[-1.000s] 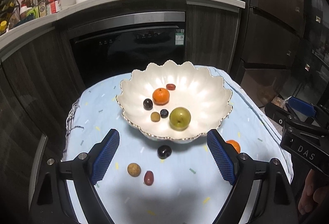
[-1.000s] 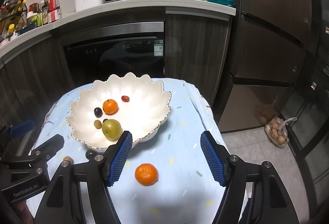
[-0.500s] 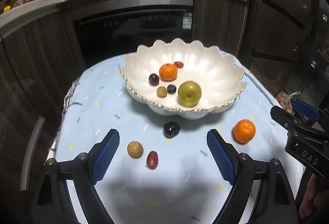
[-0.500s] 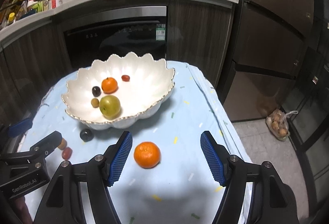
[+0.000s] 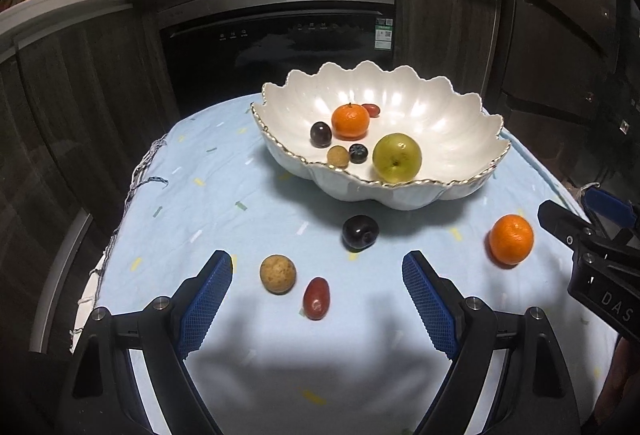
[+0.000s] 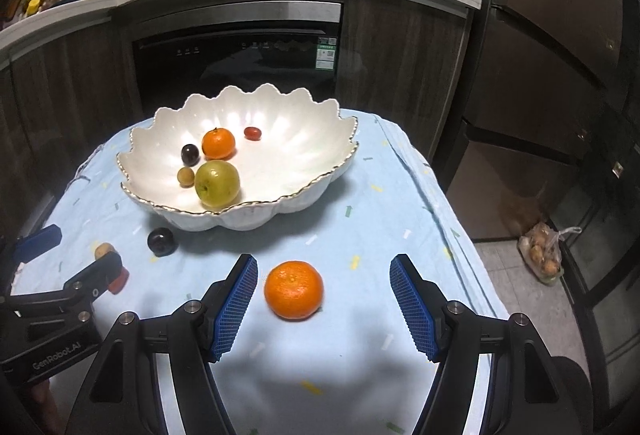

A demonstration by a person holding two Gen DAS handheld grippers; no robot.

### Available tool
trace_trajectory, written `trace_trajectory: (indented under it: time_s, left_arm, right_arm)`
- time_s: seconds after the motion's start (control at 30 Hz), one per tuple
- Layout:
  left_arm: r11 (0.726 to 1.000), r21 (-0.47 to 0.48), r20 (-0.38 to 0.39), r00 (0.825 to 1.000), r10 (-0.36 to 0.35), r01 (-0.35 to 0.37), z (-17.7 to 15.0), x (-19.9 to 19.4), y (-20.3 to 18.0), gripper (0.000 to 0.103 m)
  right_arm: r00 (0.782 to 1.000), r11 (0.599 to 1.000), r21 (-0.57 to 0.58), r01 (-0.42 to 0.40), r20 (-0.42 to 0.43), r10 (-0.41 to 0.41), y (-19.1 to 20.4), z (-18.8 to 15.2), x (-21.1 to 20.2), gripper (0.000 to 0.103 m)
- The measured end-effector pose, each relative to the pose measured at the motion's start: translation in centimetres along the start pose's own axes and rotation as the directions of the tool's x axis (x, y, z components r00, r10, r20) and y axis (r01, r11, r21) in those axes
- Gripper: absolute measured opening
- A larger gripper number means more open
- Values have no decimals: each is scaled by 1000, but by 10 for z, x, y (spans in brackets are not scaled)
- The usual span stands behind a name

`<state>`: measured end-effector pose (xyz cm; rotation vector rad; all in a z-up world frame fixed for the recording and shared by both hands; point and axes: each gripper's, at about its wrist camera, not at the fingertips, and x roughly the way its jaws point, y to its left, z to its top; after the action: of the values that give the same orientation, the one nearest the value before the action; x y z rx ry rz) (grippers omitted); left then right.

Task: Organize fruits
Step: 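Grasp the red date with the left tool while the right tool grasps the mandarin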

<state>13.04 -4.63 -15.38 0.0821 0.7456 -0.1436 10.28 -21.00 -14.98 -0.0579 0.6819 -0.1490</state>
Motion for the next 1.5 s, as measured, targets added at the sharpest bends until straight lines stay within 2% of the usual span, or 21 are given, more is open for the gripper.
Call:
trace_trajectory:
  time_s: [0.33, 0.6, 0.67, 0.83, 1.1, 1.33, 1.5]
  left_arm:
    - [1000, -3, -14, 1000, 26, -26, -12, 17, 3, 86]
    - [1000, -4, -58, 998, 29, -29, -15, 24, 1, 72]
    - [1000, -4, -76, 997, 20, -20, -16, 27, 0, 63]
    - [1000, -6, -138, 990, -1, 0, -21, 36, -1, 54]
    - [1000, -8, -159, 987, -14, 13, -21, 40, -1, 50]
    - [999, 7, -157, 987, -36, 38, -20, 39, -5, 39]
    - [999, -8, -159, 986, -51, 50, -20, 40, -3, 38]
  right_arm:
    - [999, 1000, 3, -17, -42, 17, 5, -8, 22, 70]
    - [995, 999, 40, -24, -92, 27, 0, -13, 36, 70]
    - [994, 999, 44, -28, -100, 32, 0, -14, 37, 70]
    - [992, 998, 39, -41, -118, 46, 3, -17, 42, 70]
    - [989, 998, 46, -42, -140, 48, 3, -19, 49, 70]
    - [987, 998, 55, -44, -152, 52, 2, -20, 56, 68]
    - [984, 997, 55, -62, -165, 70, 5, -21, 61, 59]
